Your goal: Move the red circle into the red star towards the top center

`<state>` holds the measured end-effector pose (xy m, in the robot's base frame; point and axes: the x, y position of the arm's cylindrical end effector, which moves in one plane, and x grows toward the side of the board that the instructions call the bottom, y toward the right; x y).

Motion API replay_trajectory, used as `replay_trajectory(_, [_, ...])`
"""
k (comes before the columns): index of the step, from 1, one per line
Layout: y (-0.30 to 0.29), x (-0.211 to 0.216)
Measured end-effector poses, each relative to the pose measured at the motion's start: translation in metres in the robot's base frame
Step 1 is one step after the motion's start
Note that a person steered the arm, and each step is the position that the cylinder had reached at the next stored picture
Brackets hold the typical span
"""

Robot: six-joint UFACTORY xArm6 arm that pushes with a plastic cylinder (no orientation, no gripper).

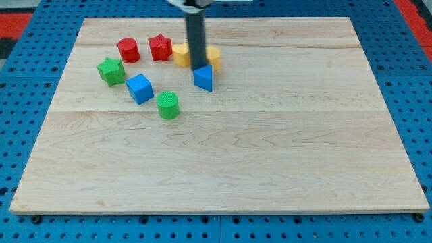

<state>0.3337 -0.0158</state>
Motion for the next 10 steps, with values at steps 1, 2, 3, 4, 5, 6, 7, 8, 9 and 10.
replay_trajectory(1, [0.050,-0.041])
replay_trajectory(2, [0.025,-0.027])
replay_trajectory(3, [-0.035,-0.021])
replay_trajectory(4, [-0.049,-0.007])
replay_trajectory(5, [-0.064,-0.007])
replay_trajectory(6, [-0.120,-0.003])
replay_trajectory(7, [-0.147,-0.002])
replay_trajectory(8, [-0.160,-0.010])
replay_trajectory(9, [-0.196,-0.023])
replay_trajectory(10, [-0.216,-0.029])
